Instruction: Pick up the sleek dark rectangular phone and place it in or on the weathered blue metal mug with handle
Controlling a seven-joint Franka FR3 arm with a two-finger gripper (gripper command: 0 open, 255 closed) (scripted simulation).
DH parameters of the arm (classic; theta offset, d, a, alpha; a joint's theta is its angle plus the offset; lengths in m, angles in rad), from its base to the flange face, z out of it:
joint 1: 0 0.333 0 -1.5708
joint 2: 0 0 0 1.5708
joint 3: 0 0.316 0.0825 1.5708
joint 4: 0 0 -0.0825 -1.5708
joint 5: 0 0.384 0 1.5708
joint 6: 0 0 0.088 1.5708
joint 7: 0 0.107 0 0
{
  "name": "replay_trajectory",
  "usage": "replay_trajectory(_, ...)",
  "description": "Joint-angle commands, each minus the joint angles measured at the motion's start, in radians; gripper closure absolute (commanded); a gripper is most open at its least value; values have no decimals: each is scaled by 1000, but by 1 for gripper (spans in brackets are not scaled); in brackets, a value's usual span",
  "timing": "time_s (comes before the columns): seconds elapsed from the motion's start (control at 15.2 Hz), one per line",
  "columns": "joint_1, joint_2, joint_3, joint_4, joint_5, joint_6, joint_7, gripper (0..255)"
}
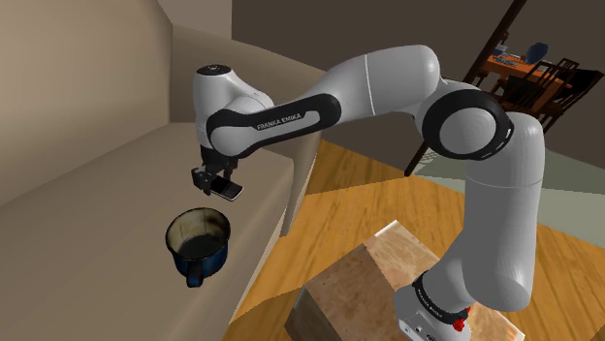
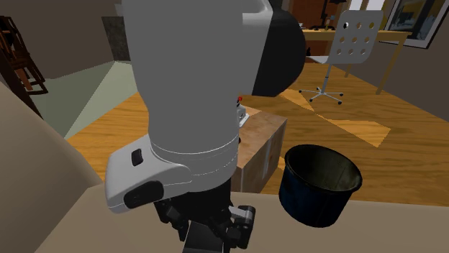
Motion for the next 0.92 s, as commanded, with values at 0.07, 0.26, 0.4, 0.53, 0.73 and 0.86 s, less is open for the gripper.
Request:
replay_trajectory(0.07,-1,-14,3,12,6,-27,-3,255)
replay_trajectory(0.26,-3,-30,7,29,12,-59,-8,255)
replay_trajectory(0.4,-3,-40,9,42,16,-81,-10,255)
replay_trajectory(0.53,-4,-48,11,56,19,-103,-13,255)
replay_trajectory(0.73,-4,-60,13,78,24,-137,-16,255)
replay_trajectory(0.86,-4,-67,15,95,27,-161,-19,255)
